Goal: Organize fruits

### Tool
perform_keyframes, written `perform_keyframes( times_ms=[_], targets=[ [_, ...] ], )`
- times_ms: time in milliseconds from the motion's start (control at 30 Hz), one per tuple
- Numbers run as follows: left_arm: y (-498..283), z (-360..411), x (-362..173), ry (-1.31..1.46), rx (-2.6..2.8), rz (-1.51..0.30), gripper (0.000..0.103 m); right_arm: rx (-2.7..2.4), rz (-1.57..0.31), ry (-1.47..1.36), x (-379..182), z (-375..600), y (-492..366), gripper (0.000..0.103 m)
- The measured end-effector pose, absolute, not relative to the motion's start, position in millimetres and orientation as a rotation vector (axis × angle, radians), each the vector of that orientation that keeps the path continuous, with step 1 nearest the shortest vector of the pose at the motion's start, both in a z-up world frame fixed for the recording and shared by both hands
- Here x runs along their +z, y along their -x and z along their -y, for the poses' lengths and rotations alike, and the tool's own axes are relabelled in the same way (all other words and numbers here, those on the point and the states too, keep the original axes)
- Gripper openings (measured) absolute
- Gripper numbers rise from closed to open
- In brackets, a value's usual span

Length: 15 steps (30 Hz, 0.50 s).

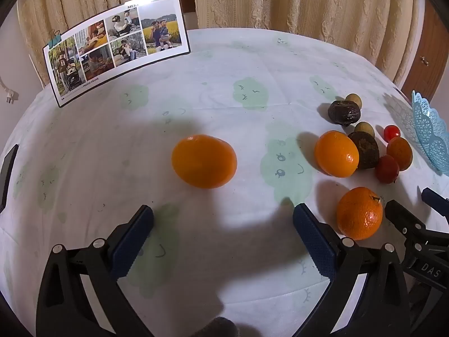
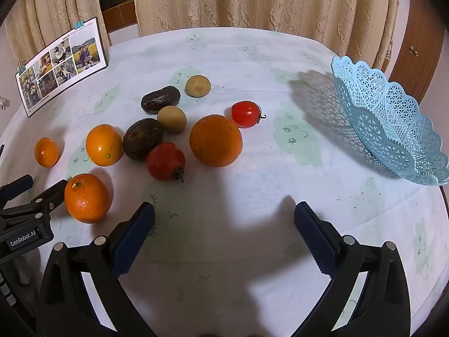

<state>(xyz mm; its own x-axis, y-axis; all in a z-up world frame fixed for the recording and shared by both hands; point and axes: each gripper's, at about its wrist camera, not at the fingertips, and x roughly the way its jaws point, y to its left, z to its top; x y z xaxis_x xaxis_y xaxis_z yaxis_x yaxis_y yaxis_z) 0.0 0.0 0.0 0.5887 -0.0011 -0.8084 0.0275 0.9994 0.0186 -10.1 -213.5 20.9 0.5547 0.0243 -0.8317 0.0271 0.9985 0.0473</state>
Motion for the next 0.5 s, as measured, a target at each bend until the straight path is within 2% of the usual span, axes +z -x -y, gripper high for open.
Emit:
perform_keyframes(
  times_ms=[500],
  targets=[
    [-0.1, -0.1, -0.1, -0.028, -0.017, -0.944, 0.098, -0.001, -0.982, -0.059, 20.9, 213.7, 10.0, 0.101]
  ],
)
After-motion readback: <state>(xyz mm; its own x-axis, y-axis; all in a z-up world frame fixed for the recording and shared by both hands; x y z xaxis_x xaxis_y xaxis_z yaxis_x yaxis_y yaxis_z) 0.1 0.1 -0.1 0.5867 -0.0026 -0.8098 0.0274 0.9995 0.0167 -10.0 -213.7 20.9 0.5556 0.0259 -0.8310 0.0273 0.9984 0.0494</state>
